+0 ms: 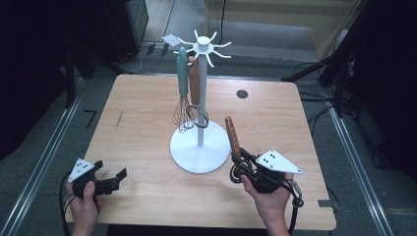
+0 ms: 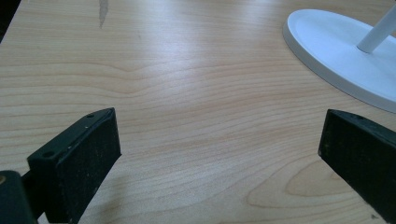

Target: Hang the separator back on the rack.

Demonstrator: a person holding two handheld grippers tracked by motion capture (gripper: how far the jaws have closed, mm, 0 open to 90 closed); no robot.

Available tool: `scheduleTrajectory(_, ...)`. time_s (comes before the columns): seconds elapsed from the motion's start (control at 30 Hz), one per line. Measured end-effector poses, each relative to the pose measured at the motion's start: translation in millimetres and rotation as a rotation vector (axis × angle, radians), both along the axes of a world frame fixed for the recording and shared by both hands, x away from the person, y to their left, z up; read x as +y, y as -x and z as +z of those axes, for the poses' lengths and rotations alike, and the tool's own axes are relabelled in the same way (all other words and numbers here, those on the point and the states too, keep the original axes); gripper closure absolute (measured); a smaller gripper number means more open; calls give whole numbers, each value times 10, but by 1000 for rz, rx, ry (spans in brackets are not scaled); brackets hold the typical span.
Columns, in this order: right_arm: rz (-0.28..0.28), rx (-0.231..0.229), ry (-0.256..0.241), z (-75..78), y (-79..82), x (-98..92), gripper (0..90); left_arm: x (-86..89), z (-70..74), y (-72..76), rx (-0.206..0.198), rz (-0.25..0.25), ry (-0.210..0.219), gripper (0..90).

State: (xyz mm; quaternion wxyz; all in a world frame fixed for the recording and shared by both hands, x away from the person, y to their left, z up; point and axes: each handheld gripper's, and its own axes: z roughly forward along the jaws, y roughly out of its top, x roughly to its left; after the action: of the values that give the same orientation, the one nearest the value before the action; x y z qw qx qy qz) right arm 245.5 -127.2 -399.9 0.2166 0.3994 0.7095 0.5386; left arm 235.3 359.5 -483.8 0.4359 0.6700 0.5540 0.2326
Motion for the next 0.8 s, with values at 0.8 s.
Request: scheduleTrajectory(0.8, 39, -115, -75, 433, -3, 175, 710, -1, 0, 11, -7, -1, 2, 0)
